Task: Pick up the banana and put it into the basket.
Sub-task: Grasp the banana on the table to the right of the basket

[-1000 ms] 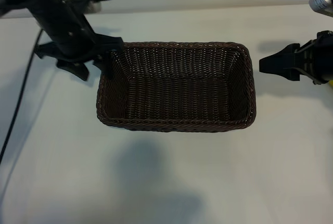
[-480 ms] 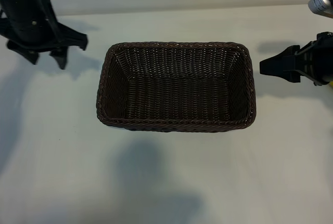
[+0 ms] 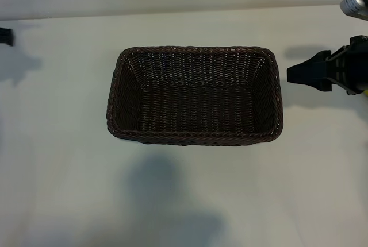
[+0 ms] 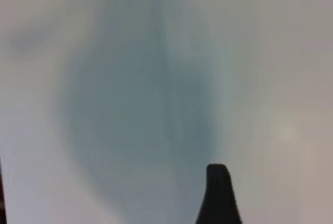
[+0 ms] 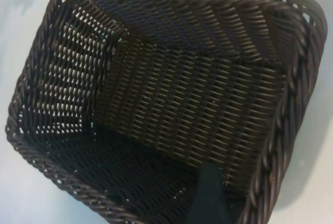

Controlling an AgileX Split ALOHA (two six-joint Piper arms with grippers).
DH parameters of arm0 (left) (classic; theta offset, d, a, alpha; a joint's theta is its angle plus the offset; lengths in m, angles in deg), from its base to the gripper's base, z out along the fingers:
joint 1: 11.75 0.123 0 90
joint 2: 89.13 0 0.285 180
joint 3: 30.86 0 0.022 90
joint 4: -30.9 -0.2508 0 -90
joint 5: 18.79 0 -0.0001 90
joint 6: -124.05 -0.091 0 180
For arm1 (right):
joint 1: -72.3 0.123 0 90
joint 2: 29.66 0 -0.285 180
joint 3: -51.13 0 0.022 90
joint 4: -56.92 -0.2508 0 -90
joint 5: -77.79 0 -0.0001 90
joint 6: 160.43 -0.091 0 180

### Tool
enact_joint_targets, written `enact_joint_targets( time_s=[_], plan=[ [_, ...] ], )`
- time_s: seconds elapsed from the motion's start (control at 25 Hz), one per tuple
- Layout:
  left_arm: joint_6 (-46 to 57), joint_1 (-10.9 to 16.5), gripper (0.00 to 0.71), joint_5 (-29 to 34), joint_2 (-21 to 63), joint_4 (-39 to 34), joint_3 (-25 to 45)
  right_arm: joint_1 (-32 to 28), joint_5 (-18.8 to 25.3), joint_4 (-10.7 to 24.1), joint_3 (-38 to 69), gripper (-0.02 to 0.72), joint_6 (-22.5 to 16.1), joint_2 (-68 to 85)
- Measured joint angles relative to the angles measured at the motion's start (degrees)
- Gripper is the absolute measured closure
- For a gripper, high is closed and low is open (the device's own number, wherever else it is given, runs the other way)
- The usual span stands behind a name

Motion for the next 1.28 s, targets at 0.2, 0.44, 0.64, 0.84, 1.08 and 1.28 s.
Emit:
enact_joint_targets(
  time_s=[0.2,0.44,0.64,0.84,1.08,1.28],
  plan=[
    [-2.21,0.53,0.152,0.0,4.76,4.94,0.05,0.0,0.0,0.0,0.0,0.115,0.0,0.0],
    [-3.85,0.47,0.152,0.06,15.93,9.18,7.9,0.0,0.0,0.04,0.0,0.115,0.0,0.0],
    [-5.21,0.47,0.152,-0.2,29.2,10.04,22.51,0.0,0.0,0.04,0.0,0.115,0.0,0.0],
    [-7.5,0.47,0.152,-1.54,44.9,12.75,35.88,0.0,0.0,0.04,0.0,0.115,0.0,0.0],
    [-7.52,0.47,0.152,-2.36,63.31,10.47,48.6,0.0,0.0,0.04,0.0,0.115,0.0,0.0],
    [-7.34,0.47,0.152,-4.49,76.19,9.74,56.0,0.0,0.0,0.04,0.0,0.115,0.0,0.0]
  ],
)
